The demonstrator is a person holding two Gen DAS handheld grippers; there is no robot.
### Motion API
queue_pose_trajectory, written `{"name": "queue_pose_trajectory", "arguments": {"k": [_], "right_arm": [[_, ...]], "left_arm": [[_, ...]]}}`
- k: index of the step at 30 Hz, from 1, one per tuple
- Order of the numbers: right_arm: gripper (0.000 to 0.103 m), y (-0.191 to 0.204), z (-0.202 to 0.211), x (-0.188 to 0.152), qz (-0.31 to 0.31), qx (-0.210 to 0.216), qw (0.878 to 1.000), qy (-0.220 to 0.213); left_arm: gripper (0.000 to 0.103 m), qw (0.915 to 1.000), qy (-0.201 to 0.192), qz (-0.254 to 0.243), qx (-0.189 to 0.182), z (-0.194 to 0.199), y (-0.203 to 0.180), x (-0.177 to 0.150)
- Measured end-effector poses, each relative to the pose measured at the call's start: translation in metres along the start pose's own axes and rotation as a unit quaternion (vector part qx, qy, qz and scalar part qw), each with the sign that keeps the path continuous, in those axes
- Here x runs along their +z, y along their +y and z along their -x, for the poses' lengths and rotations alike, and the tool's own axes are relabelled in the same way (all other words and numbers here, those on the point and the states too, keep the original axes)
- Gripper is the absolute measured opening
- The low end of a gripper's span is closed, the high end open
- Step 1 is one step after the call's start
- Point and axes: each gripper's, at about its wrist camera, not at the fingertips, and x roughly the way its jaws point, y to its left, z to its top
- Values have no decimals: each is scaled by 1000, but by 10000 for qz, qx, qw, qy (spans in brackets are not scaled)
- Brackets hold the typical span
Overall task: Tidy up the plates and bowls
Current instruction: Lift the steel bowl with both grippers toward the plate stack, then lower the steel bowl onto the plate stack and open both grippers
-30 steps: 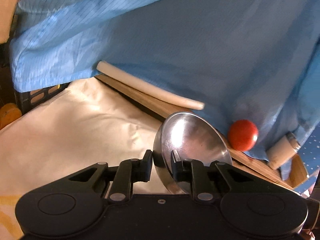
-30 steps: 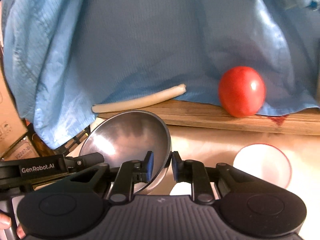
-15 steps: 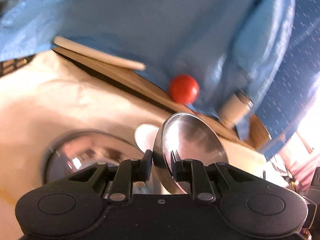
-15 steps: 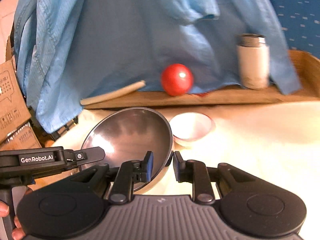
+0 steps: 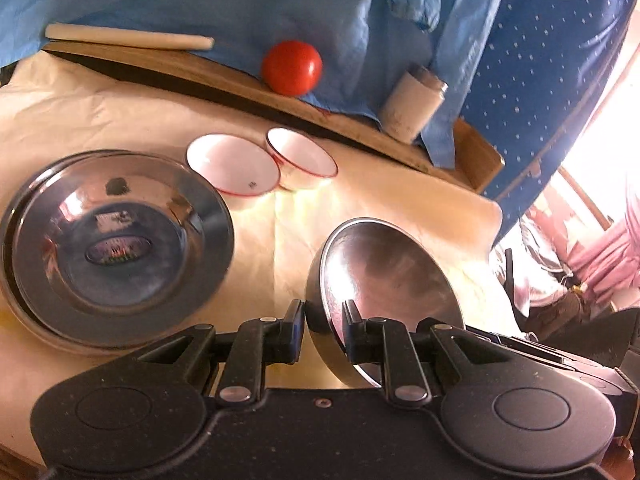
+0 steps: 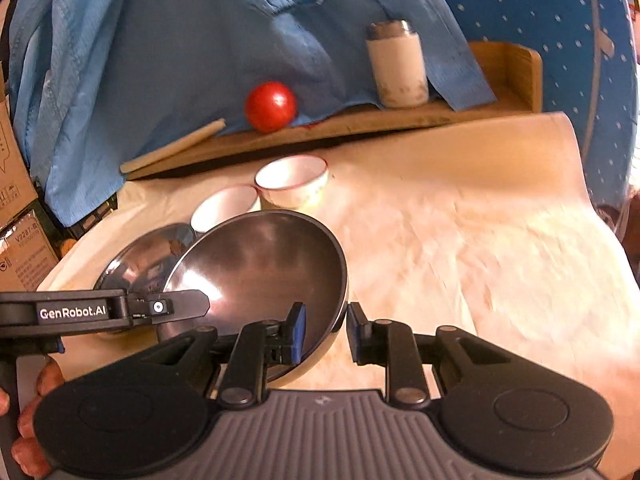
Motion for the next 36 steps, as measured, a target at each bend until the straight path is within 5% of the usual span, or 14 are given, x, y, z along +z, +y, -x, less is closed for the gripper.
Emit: {"name": "queue_pose_trajectory", "arguments": {"k": [19, 24, 29, 33, 36], "right_arm": [[37, 5, -12, -6, 33, 129, 9998, 146], [41, 2, -9, -8, 45, 47, 9999, 114], [56, -6, -4, -8, -45, -87, 10000, 12], [77, -11, 0, -3, -83, -155, 9998, -123], [87, -15, 0, 3, -114, -160, 9996, -216]], "left_arm": [[25, 9994, 250, 186, 141, -13, 12, -7], [41, 9992, 198, 253, 244, -11, 15, -7], [72, 9992, -26, 258, 308, 2, 18, -5], [74, 9997, 15, 173, 186, 5, 18, 1], [85, 10000, 21, 35, 68, 7, 15, 7]]}}
